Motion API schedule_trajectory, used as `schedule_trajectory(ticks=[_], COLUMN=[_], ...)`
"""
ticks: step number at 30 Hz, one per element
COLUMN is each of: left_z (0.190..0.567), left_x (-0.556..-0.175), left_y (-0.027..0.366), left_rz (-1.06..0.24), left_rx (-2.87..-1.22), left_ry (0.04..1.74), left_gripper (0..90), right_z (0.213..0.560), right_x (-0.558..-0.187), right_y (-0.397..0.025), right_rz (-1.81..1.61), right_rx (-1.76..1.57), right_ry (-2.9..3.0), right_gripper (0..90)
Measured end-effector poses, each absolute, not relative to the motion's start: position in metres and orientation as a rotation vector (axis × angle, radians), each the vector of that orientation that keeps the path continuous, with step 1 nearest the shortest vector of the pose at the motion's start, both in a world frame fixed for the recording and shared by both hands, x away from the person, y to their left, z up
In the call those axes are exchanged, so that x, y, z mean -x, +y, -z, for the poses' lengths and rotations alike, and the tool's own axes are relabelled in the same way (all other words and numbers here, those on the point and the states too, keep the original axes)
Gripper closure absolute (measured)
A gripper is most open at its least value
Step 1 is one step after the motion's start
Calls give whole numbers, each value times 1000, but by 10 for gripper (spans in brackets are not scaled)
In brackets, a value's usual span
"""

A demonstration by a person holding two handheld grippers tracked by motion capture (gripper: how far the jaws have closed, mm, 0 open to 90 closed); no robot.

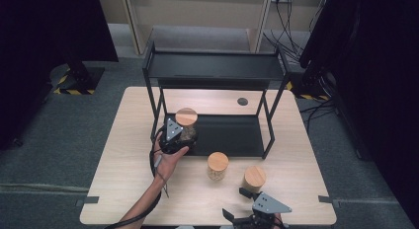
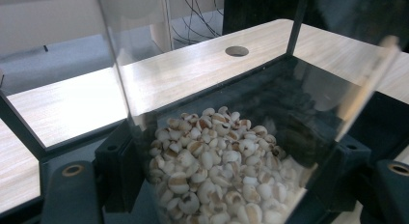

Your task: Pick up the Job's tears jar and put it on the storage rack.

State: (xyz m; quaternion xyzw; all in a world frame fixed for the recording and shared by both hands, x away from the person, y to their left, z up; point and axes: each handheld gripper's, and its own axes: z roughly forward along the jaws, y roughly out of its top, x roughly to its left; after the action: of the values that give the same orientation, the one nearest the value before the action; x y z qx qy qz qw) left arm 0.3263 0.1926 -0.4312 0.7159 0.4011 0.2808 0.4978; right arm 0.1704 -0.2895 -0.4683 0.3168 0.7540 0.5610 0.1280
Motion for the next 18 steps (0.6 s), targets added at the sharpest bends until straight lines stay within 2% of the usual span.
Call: schedule_trajectory(ticks=[18], left_z=[444], left_x=[-340], left_y=[185], left_rz=[-694], left_rx=[-1720], left_ry=[1034], left_gripper=[254], right_z=[469], right_x=[-171], right_y=[-289], right_rz=[-1630], right_rx=[-920], right_ry=[2204], right_gripper=[73])
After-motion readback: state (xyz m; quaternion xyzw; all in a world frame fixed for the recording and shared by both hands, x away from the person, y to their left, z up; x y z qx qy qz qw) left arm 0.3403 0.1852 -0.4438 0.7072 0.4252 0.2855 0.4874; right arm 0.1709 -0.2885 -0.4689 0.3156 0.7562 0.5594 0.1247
